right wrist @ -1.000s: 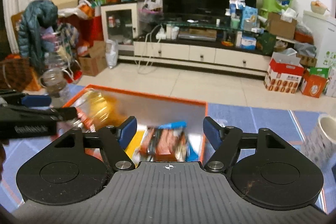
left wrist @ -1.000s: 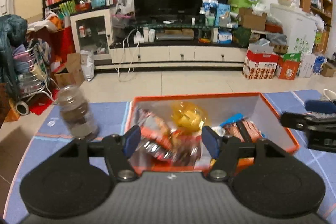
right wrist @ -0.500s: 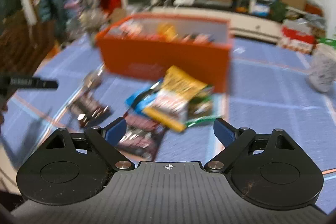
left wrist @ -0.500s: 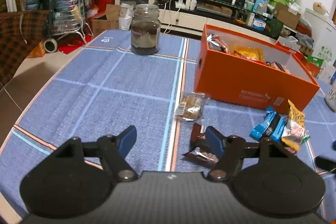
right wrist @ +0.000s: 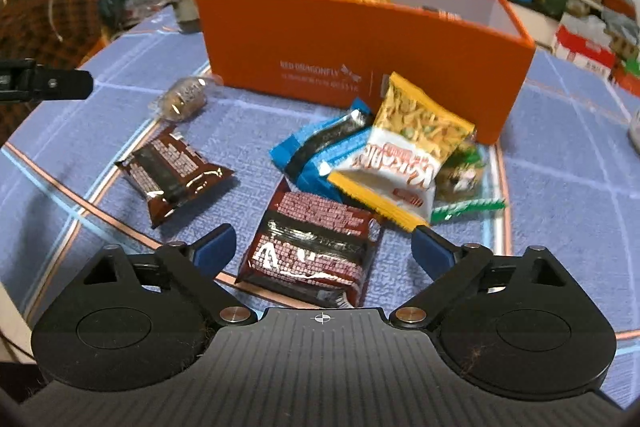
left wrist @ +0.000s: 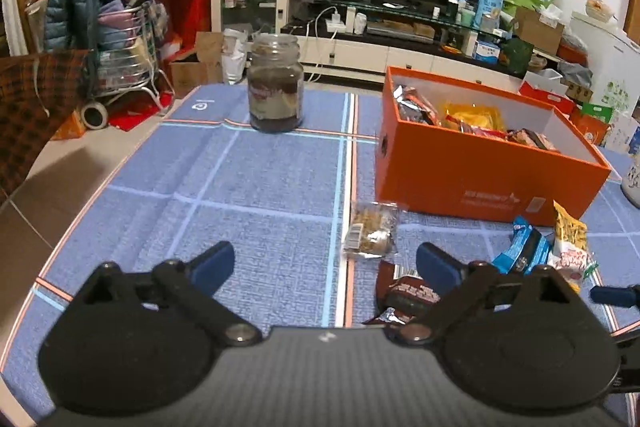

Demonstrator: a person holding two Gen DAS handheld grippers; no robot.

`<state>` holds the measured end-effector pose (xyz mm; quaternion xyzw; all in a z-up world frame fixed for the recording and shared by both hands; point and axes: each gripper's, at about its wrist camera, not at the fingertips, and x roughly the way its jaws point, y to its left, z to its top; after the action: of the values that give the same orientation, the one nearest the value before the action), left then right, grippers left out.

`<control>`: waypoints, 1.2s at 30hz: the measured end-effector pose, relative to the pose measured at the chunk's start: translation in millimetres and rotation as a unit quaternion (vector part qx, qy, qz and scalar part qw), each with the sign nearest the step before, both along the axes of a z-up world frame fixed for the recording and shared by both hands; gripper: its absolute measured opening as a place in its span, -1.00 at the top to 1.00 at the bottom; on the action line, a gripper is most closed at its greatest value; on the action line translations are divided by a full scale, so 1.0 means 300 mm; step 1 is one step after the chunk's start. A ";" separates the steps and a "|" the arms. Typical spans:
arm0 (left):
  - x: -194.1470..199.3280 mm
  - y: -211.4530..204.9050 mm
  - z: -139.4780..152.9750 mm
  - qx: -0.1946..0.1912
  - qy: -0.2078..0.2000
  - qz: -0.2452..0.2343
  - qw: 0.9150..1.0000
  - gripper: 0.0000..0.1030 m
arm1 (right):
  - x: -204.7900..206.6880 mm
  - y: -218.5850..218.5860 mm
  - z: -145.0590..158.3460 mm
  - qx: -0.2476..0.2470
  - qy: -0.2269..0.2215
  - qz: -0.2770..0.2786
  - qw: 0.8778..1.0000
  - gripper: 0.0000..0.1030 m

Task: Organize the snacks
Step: 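Move the left tool to a clear granola bag while the right tool approaches a brown chocolate packet, then close the left tool on the clear granola bag while the right tool grasps the brown chocolate packet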

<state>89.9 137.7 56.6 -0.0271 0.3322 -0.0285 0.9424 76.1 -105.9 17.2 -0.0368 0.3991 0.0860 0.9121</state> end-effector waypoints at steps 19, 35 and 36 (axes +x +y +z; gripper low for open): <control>0.109 0.124 -0.008 0.003 0.006 -0.003 1.000 -0.87 | 0.226 0.304 -0.079 0.001 0.013 0.288 0.957 -0.18; 0.247 -0.091 -0.157 0.022 0.028 -0.036 0.999 -0.54 | -0.161 0.164 -0.047 -0.013 0.026 0.181 0.983 0.18; 0.264 -0.100 -0.171 0.015 0.036 -0.040 0.998 -0.42 | -0.165 0.152 -0.044 -0.012 0.026 0.179 0.983 0.18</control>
<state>169.1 107.7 5.3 -0.0011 0.3669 -0.0602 0.9283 26.5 -60.1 4.0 -0.1160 0.4108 0.2445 0.8707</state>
